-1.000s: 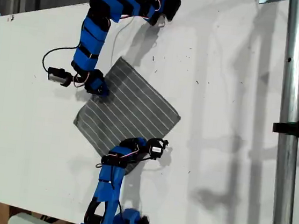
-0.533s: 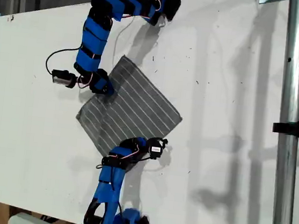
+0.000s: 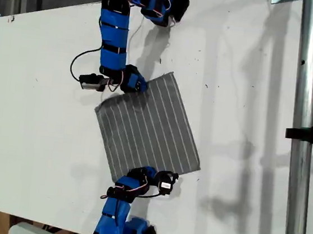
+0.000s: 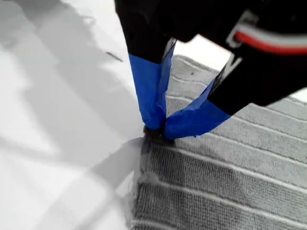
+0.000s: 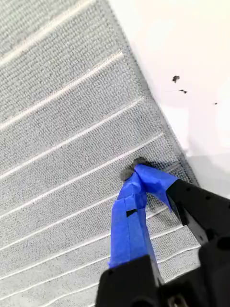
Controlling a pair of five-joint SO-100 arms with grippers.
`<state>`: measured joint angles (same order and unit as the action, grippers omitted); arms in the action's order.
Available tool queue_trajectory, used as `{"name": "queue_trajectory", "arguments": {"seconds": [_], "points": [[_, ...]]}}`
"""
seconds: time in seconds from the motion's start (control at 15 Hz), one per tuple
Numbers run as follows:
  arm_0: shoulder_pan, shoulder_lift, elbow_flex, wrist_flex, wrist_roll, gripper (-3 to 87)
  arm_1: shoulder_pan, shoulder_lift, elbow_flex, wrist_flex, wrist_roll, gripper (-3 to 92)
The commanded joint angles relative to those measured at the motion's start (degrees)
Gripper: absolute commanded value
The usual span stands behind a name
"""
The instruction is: Grasp corners of a towel and fold twice.
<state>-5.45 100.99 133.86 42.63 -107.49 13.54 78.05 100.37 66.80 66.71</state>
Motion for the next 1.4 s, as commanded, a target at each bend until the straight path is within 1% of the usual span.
{"name": "queue_trajectory", "arguments": {"seconds": [0.0, 0.13, 0.27, 0.33, 0.4, 0.47, 0.6, 0.67, 0.8, 0.93, 1.0, 1.07, 1.13, 1.27, 1.33], "points": [[-0.3, 4.2, 0.0, 1.6, 2.4, -2.9, -6.2, 4.2, -0.3, 0.3, 5.4, -0.3], [0.5, 6.1, -1.6, 1.9, 4.7, -2.9, -6.4, 5.4, -1.2, 1.9, 4.8, -0.3], [1.9, 6.5, -9.9, 7.6, 7.5, -2.9, -3.5, 9.2, -4.7, 8.6, 0.9, -0.3], [2.5, 6.3, -16.6, 13.8, 7.6, -2.9, -1.8, 12.3, -6.7, 12.3, -1.5, -0.3], [3.1, 5.7, -24.3, 21.4, 8.3, -2.9, -0.5, 15.3, -10.0, 17.3, -3.4, -0.3], [3.7, 5.6, -30.1, 27.0, 9.7, -2.9, 0.2, 18.0, -13.9, 22.6, -5.4, -0.3], [5.8, 5.9, -38.3, 36.4, 11.2, -2.9, -1.1, 22.9, -21.0, 31.9, -9.9, -0.3], [7.6, 6.2, -41.2, 40.5, 12.3, -2.9, -3.5, 26.7, -22.5, 34.5, -11.8, -0.3], [12.0, 7.6, -45.3, 46.9, 11.4, -2.9, -9.3, 35.8, -22.1, 37.4, -12.0, -0.3], [15.6, 11.0, -45.0, 47.8, 9.3, -2.9, -17.2, 41.1, -21.9, 38.1, -11.5, -0.3], [16.8, 12.3, -44.7, 48.1, 8.4, -2.9, -20.0, 41.9, -21.9, 38.4, -11.5, 1.5], [17.6, 13.3, -44.4, 48.2, 7.7, -2.9, -21.4, 41.8, -21.9, 38.6, -11.9, 9.4], [17.9, 13.4, -43.8, 47.6, 7.6, -2.9, -22.3, 40.6, -21.7, 38.9, -12.1, 21.8], [18.1, 13.3, -41.8, 45.7, 7.6, -2.9, -21.4, 36.3, -21.3, 40.1, -15.3, 31.6], [18.1, 13.4, -41.3, 45.2, 7.7, -2.9, -20.2, 33.8, -20.8, 40.0, -17.1, 33.9]]}}
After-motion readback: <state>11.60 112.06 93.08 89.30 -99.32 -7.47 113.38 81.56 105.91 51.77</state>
